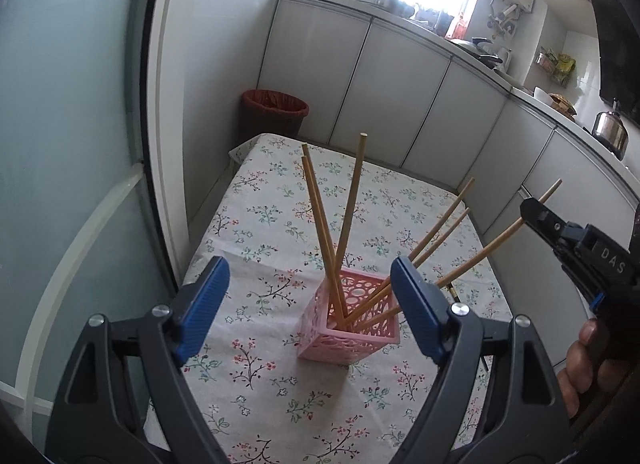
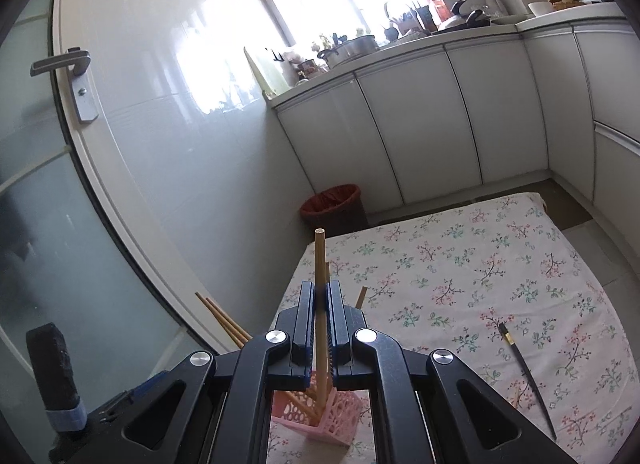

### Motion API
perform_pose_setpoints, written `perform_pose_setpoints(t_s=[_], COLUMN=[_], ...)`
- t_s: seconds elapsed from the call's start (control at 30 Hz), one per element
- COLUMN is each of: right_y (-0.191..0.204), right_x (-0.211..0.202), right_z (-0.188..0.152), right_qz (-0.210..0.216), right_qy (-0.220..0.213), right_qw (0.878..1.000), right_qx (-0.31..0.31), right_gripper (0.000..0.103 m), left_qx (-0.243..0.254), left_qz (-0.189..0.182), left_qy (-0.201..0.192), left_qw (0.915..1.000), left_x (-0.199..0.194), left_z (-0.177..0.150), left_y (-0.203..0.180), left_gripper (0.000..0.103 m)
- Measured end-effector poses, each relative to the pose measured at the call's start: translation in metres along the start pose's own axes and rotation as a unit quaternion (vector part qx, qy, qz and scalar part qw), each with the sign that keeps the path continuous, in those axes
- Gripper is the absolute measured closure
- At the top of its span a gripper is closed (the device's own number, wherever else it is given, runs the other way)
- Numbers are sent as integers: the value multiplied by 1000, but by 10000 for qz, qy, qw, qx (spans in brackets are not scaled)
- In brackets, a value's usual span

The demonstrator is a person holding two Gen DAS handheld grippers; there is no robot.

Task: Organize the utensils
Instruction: 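Lower the right tool's chopstick into the holder and open the right tool, then move both tools back down to the loose wooden chopsticks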

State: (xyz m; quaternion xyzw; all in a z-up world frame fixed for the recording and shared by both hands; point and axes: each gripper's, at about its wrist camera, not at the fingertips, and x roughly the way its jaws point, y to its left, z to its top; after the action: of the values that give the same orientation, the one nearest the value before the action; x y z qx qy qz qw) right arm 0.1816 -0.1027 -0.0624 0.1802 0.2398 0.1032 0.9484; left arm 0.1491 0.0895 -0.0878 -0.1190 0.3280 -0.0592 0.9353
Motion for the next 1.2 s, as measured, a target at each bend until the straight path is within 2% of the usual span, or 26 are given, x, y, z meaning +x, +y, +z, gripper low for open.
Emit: perform_pose_setpoints(t_s=[0.17,0.2,0.27,0.3,0.33,0.47,0.53,0.63,0.77,1.0,1.2], right_y=[-1,-3,-7,-9,-11,-17,-22,-32,-55,-91,-119], right_x=[13,14,12,9,4,-13,-21,-32,-42,-54,-54], right_z=[-9,-9,-8,-6,-5,5,8,10,6,-12,-34], right_qz=[-69,-56,32,71,116,160,80,-148,-497,-826,-1154], right_qy=[195,236,249,204,121,58,91,252,575,1273,1832], right_qw=[9998,9997,9996,9997,9996,9995,9997,9995,9971,9883,9759], right_qx=[-79,-41,90,152,212,258,234,136,79,-155,-285], right_gripper=[96,92,75,61,54,50,43,40,35,31,30], left_qx=[95,108,127,135,146,212,234,273,359,445,876], left_qz=[25,26,-2,-23,-36,-82,-133,-239,-327,-296,-266], left_qy=[-2,4,17,24,33,102,207,407,643,1049,1308], left_qw=[10000,9999,9999,9999,9999,9997,9994,9985,9968,9930,9872], left_x=[2,2,2,1,1,-1,-1,0,2,12,20], left_z=[0,0,0,0,0,-1,-2,-6,-15,-31,-47], left_y=[-3,-4,-5,-5,-6,-10,-12,-16,-24,-42,-70], left_gripper=[20,20,20,20,20,20,20,20,20,19,19])
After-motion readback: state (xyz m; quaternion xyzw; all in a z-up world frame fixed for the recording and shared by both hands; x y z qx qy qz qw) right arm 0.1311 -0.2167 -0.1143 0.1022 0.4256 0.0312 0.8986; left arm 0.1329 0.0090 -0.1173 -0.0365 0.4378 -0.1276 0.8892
